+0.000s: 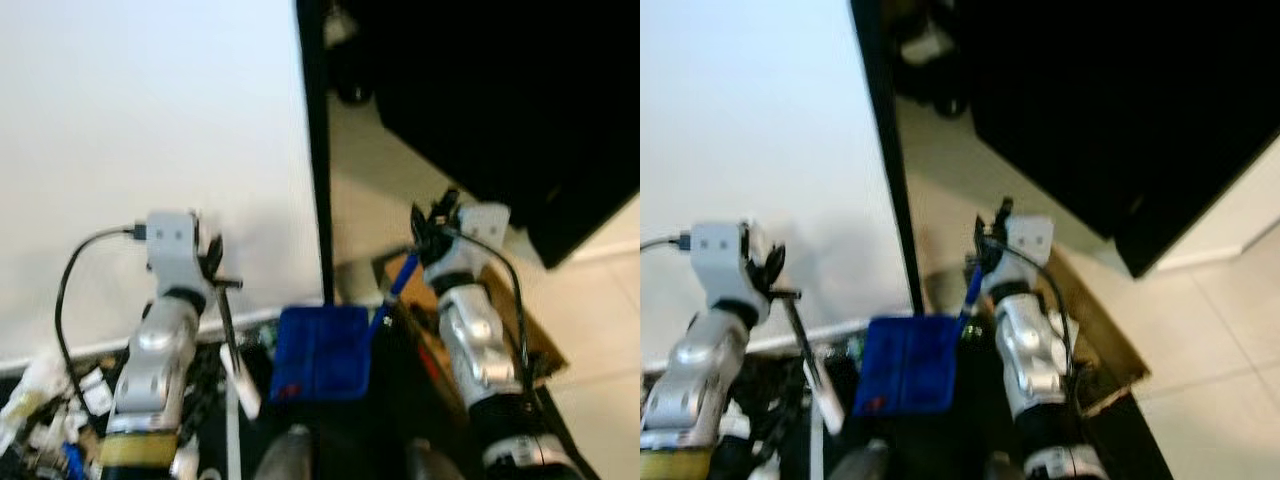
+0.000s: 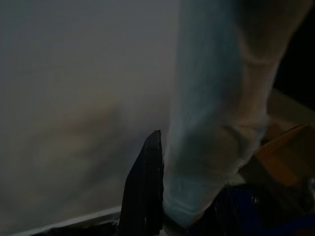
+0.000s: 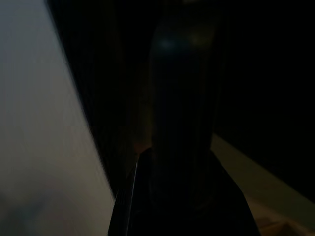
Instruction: Sweep floor
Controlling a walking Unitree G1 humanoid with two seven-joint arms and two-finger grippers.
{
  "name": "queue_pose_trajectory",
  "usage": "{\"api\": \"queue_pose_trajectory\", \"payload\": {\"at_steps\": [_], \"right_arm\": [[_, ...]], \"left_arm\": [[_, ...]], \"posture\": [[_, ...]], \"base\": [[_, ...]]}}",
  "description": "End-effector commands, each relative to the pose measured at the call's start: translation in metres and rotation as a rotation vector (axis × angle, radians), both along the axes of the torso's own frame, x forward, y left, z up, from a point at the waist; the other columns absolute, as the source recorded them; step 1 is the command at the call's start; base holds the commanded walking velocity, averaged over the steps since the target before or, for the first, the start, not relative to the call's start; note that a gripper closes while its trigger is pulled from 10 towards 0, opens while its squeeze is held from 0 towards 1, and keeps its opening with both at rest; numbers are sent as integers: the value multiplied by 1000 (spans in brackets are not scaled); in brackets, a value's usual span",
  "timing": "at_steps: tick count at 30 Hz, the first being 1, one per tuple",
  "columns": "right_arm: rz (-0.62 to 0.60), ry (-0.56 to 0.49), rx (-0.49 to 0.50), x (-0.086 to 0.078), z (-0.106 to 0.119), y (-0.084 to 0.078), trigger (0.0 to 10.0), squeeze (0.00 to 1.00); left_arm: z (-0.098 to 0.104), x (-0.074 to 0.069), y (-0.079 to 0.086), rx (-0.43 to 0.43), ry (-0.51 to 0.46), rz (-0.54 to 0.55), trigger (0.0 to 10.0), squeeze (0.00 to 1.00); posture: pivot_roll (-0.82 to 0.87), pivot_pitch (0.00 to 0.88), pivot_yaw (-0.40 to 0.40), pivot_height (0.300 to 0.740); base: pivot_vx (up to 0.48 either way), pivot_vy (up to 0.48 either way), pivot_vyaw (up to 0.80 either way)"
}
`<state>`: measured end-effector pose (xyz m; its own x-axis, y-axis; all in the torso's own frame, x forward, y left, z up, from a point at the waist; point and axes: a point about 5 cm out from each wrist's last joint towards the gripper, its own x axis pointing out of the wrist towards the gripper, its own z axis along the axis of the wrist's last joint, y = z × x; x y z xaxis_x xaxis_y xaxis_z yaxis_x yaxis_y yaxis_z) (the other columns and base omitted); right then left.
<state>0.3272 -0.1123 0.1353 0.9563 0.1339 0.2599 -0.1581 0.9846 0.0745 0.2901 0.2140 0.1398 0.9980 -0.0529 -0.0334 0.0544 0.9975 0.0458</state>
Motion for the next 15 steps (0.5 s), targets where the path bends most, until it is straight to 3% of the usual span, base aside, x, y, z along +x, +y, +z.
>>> {"api": "queue_pose_trajectory", "payload": {"at_steps": [1, 10, 15], "right_arm": [[6, -23, 13, 0, 5, 2, 10000, 0], [4, -23, 12, -1, 5, 2, 10000, 0], [5, -21, 13, -1, 5, 2, 10000, 0]], "left_arm": [[4, -1, 6, 18, -15, 8, 10000, 0], [5, -1, 6, 18, -18, 5, 10000, 0], [6, -1, 5, 22, -22, -2, 10000, 0]], "posture": [[211, 146, 18, 740], [212, 146, 20, 740], [212, 148, 20, 740]], "base": [[0, 337, 0], [0, 336, 0], [0, 0, 0]]}}
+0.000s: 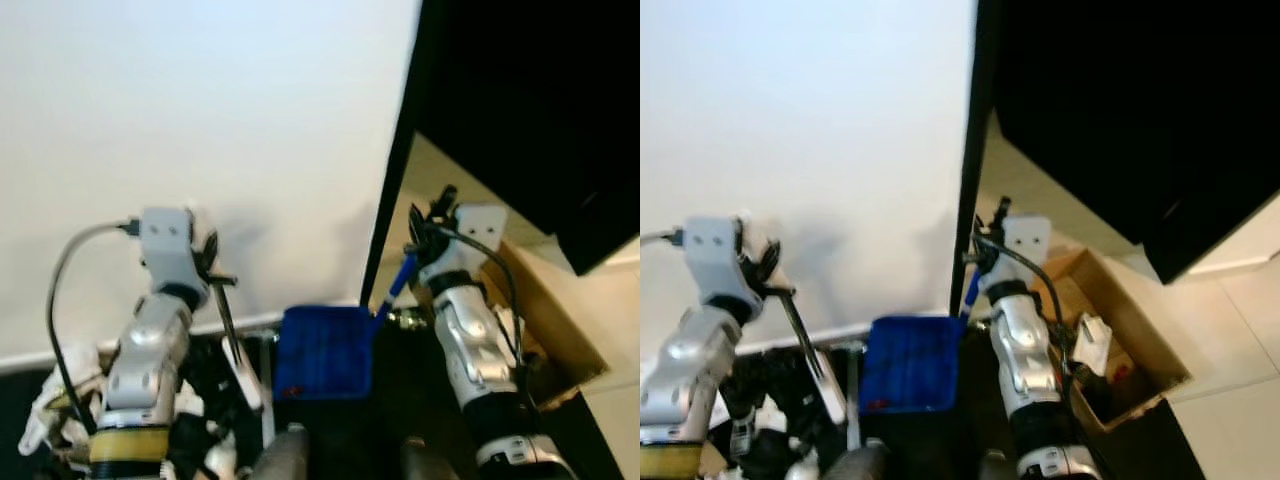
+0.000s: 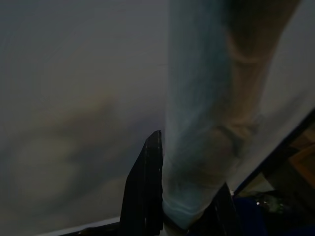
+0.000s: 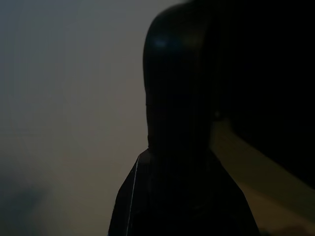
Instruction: Sweep floor
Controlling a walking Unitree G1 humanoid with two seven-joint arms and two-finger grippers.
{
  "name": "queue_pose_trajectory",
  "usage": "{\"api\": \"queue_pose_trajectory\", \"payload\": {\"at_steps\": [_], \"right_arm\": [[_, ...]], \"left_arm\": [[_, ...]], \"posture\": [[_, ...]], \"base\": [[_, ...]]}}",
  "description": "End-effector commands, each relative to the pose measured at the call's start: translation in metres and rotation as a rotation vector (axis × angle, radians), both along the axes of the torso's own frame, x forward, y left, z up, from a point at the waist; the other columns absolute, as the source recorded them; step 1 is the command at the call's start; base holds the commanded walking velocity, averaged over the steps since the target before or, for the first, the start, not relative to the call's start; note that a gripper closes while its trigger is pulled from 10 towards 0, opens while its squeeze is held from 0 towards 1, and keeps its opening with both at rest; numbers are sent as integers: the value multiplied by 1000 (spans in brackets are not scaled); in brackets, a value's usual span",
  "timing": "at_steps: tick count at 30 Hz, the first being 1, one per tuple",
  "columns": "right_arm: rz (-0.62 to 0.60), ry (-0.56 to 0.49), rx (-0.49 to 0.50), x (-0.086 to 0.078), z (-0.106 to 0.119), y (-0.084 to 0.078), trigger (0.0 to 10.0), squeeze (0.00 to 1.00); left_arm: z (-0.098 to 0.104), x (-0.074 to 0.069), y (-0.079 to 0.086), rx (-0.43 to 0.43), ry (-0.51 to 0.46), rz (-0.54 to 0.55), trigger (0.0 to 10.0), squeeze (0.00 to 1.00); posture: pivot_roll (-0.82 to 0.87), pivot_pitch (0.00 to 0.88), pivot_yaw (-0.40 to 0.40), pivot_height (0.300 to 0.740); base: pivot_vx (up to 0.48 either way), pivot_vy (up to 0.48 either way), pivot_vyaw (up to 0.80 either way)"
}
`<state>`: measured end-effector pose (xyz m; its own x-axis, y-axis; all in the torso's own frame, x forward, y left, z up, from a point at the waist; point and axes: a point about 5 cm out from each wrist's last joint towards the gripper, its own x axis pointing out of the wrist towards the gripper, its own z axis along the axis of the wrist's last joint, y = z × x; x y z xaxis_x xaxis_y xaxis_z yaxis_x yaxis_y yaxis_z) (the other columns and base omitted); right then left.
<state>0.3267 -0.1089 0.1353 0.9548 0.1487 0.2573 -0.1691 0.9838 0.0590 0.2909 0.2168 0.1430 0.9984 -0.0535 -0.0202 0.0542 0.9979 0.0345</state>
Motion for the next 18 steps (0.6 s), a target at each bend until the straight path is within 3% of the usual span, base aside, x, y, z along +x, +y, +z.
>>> {"api": "queue_pose_trajectory", "payload": {"at_steps": [1, 13, 18], "right_arm": [[-6, -21, 28, 0, 5, -1, 10000, 0], [-10, -21, 28, -1, 5, -2, 10000, 0], [-10, -21, 27, -1, 5, -2, 10000, 0]], "left_arm": [[2, -1, 2, 34, -9, -3, 10000, 0], [1, -2, 0, 42, -2, -21, 10000, 0], [1, -2, -2, 39, -6, -35, 10000, 0]], "posture": [[212, 148, 20, 740], [211, 152, 21, 740], [209, 152, 23, 740]], "base": [[0, 0, 0], [0, 0, 0], [109, -379, 0]]}}
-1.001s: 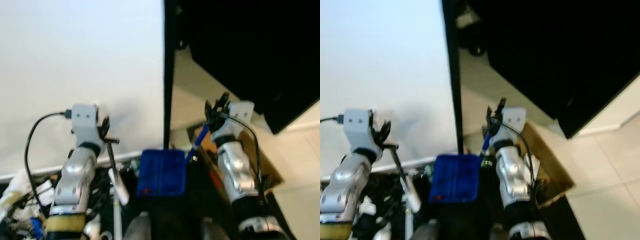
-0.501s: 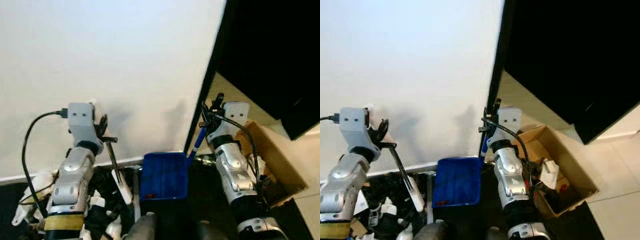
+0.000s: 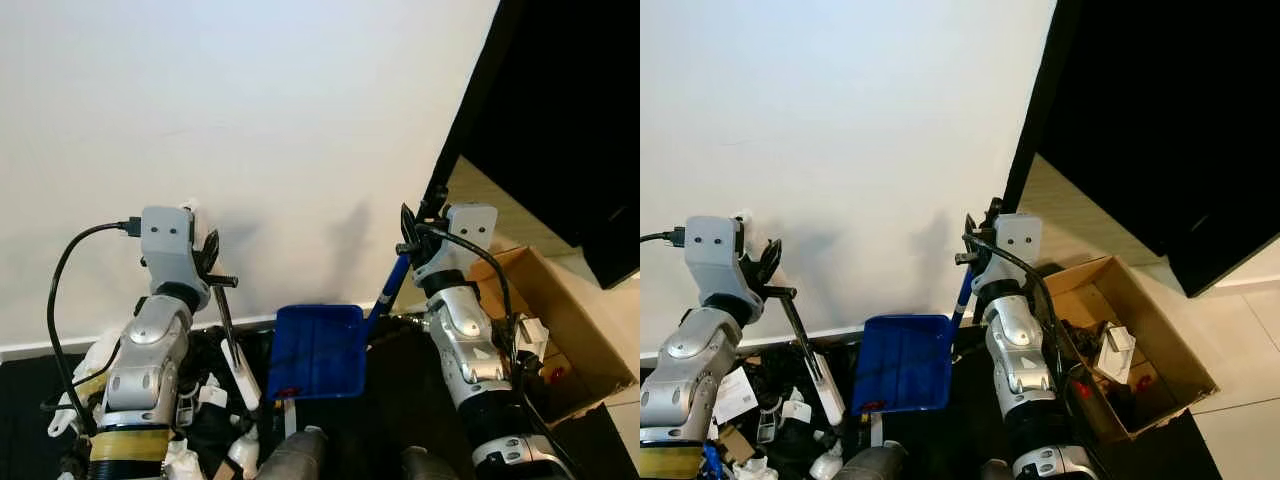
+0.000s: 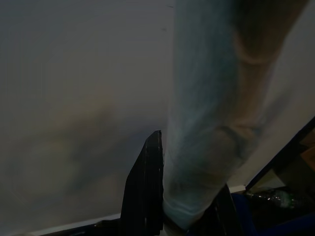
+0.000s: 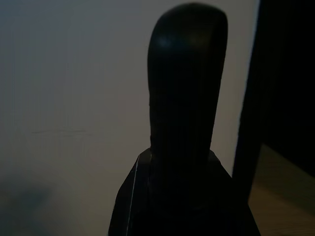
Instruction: Sweep floor
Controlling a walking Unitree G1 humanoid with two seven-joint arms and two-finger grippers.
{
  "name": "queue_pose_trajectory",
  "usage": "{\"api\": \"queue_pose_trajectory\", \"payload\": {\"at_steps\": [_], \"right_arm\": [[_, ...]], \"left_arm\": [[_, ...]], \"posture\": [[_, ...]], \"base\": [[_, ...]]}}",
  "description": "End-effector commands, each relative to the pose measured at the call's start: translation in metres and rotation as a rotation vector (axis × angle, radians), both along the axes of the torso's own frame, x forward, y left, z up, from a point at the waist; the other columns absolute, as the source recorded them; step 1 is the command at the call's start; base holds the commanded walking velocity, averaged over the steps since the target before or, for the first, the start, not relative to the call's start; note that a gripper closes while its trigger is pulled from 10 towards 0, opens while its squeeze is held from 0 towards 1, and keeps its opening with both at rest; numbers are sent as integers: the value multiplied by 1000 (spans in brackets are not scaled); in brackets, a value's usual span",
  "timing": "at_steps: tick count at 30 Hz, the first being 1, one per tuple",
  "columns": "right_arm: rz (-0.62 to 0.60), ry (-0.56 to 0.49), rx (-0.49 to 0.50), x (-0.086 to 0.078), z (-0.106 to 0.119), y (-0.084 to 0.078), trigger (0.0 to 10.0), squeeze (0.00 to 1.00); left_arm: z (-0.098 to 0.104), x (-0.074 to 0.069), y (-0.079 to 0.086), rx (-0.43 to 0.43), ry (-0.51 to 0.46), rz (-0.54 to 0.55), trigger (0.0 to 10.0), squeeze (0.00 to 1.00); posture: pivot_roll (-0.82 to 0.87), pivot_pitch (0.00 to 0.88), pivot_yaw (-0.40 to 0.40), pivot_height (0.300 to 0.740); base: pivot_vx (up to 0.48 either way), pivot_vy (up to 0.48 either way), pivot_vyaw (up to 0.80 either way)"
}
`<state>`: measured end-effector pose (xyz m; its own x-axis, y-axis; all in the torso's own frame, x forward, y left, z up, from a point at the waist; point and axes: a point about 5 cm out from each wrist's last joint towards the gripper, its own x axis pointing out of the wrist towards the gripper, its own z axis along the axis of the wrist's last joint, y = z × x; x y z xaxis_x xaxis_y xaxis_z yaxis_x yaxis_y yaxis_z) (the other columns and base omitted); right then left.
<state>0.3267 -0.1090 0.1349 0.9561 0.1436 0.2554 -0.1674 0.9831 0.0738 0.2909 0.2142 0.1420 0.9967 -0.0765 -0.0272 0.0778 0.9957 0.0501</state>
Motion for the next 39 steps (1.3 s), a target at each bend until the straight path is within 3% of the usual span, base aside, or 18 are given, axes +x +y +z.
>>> {"api": "queue_pose_trajectory", "payload": {"at_steps": [1, 7, 15, 24, 28, 32, 35, 37, 39], "right_arm": [[-9, -25, 13, -1, 5, -2, 10000, 0], [-9, -24, 13, -1, 5, -2, 10000, 0], [-5, -26, 12, -1, 6, -2, 10000, 0], [20, -94, -110, 0, 18, -5, 10000, 0], [16, -63, -186, 3, 17, -23, 10000, 0], [-36, 12, -190, 1, 7, -47, 10000, 0], [-51, 28, -186, 0, 5, -52, 10000, 0], [-132, 92, -196, -7, -5, -77, 10000, 0], [-154, 106, -198, -9, -7, -82, 10000, 0]], "left_arm": [[1, -2, 0, 23, -11, -11, 10000, 0], [0, -1, 3, 28, 2, 8, 10000, 0], [-2, -1, 6, 25, 6, 29, 10000, 0], [-2, -3, 7, 30, 4, 23, 10000, 0], [-4, -4, -2, 29, -5, -43, 10000, 0], [-5, -5, -2, 20, -5, -47, 10000, 0], [-5, -5, -1, 20, -4, -46, 10000, 0], [-7, -7, 2, 30, 6, -40, 10000, 0], [-8, -7, 3, 32, 8, -40, 10000, 0]], "posture": [[209, 152, 23, 740], [209, 154, 21, 740], [209, 155, 21, 740], [208, 160, 21, 740], [206, 170, 17, 740], [202, 182, 18, 740], [202, 182, 18, 740], [195, 199, 24, 740], [194, 200, 25, 740]], "base": [[292, -379, 0], [329, -286, 0], [0, 0, 0], [0, 0, 0], [0, 0, 0], [0, 0, 0], [0, 0, 0], [0, 0, 0], [0, 0, 0]]}}
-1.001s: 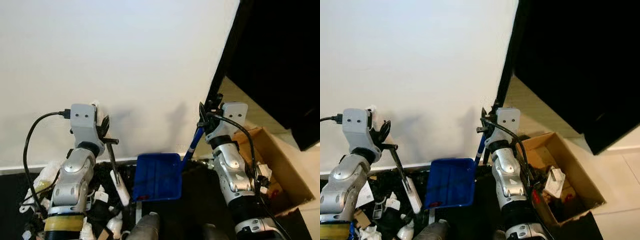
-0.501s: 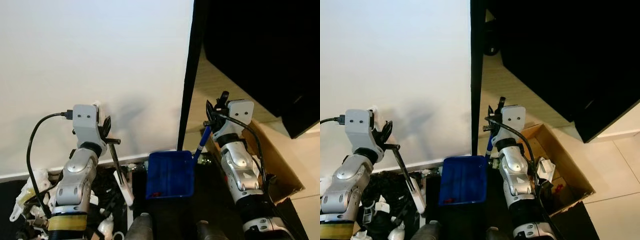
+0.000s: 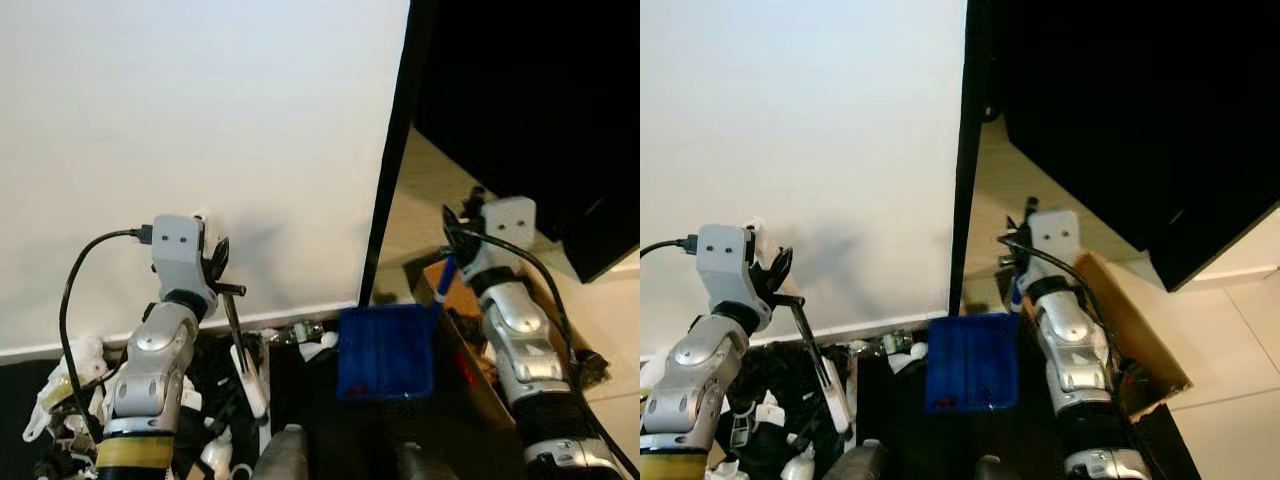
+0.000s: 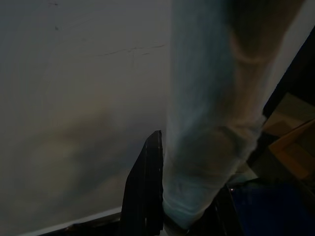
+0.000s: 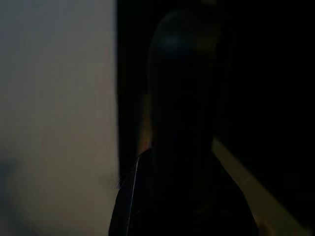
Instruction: Sweep floor
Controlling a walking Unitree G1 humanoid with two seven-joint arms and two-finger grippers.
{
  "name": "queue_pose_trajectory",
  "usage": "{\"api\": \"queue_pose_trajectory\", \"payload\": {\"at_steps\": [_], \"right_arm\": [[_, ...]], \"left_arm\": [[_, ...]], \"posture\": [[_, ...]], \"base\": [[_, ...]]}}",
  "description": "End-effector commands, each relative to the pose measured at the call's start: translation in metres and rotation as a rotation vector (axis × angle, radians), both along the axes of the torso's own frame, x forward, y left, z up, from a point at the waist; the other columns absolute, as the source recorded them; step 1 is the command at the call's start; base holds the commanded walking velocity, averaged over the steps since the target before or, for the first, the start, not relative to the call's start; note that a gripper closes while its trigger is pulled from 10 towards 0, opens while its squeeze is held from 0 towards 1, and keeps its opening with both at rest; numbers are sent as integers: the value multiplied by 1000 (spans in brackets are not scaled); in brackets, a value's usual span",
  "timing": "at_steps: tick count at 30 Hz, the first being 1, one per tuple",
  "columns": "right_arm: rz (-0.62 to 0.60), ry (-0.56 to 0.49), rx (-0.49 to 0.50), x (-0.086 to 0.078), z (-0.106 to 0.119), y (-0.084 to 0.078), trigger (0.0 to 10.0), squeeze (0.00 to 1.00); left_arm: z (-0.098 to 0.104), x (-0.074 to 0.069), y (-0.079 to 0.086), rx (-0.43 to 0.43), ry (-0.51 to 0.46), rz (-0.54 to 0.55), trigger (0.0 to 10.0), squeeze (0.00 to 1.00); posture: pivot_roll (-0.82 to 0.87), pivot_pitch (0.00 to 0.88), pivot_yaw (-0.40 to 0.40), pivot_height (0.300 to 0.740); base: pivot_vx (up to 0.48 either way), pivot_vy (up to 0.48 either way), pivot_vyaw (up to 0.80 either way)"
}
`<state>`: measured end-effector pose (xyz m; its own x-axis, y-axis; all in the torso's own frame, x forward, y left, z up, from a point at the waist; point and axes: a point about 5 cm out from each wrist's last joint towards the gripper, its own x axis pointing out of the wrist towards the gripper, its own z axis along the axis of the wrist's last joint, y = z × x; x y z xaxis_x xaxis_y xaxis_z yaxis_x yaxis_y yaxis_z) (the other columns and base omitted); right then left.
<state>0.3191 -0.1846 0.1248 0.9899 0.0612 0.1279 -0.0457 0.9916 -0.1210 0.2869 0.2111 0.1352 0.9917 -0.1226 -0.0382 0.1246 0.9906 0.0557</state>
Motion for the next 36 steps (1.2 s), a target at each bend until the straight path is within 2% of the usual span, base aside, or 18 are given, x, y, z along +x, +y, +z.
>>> {"api": "queue_pose_trajectory", "payload": {"at_steps": [1, 4, 7, 11, 13, 17, 20, 29, 30, 32, 36], "right_arm": [[-44, 8, 22, -3, 2, -11, 10000, 0], [-65, 25, 24, -6, 0, -18, 10000, 0], [-114, 59, -41, -8, -5, -32, 10000, 0], [-149, 44, -57, -7, -8, -36, 10000, 0], [-177, -20, -54, -5, -4, -33, 10000, 0], [-175, -33, -59, -4, -4, -30, 10000, 0], [-139, -3, -64, 4, -11, -14, 10000, 0], [-88, 24, -150, 15, -19, 6, 10000, 0], [-100, 53, -187, 17, -23, 10, 10000, 0], [-112, 88, -186, 19, -25, 13, 10000, 0], [-150, 92, -212, 20, -23, 13, 10000, 0]], "left_arm": [[-2, -3, 7, 31, 1, 7, 10000, 0], [-3, -3, 7, 38, 3, 5, 10000, 0], [-4, -2, 7, 56, 0, -7, 10000, 0], [-6, -1, 7, 54, 4, -16, 10000, 0], [-5, -1, 6, 47, 2, -33, 10000, 0], [-5, -1, 6, 46, 1, -37, 10000, 0], [-2, -4, 7, 44, 0, -48, 10000, 0], [-3, -9, 2, -7, 2, -101, 10000, 0], [-3, -8, 0, -14, -3, -113, 10000, 0], [0, -5, -2, -32, -24, -123, 10000, 0], [7, 2, -6, -59, -62, -178, 10000, 0]], "posture": [[191, 203, 27, 740], [191, 206, 32, 740], [187, 209, 37, 740], [186, 217, 46, 740], [192, 221, 50, 740], [199, 228, 54, 740], [228, 256, 63, 740], [251, 286, 67, 740], [256, 293, 66, 740], [261, 300, 63, 740], [266, 307, 59, 740]], "base": [[0, 0, 0], [0, 0, 0], [0, 0, 0], [0, 0, 0], [0, 0, 0], [0, 0, 0], [0, 0, 0], [0, 0, 0], [0, 0, 0], [0, 0, 0], [0, 0, 0]]}}
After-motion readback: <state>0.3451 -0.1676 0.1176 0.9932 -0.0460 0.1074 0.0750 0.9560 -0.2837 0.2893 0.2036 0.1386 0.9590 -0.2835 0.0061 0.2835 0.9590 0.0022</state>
